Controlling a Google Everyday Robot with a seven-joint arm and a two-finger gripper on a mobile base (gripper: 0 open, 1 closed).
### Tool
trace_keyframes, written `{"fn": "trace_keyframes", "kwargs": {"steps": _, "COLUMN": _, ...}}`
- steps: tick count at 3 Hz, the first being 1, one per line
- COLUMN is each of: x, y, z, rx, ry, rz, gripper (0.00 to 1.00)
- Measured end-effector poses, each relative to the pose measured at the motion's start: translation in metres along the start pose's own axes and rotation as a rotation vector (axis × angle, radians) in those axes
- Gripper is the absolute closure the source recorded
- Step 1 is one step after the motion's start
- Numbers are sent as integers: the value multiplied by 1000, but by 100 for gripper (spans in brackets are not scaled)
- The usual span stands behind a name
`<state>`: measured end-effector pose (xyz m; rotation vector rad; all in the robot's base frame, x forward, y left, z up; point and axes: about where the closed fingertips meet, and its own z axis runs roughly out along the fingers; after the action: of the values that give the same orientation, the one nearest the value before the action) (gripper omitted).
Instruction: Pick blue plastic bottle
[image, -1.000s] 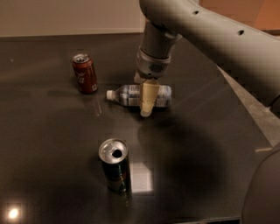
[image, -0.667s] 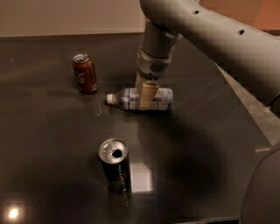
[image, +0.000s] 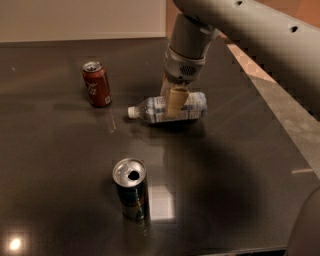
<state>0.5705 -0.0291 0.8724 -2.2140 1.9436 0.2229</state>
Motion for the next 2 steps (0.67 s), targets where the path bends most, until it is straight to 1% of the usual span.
{"fn": "trace_keyframes", "kwargs": {"steps": 1, "x": 1, "y": 5, "z": -31, "rx": 7, "ry": -30, "rz": -14, "gripper": 100}}
{"fn": "trace_keyframes", "kwargs": {"steps": 2, "x": -3, "y": 8, "z": -63, "rx": 20, "ry": -70, "rz": -42, "gripper": 100}}
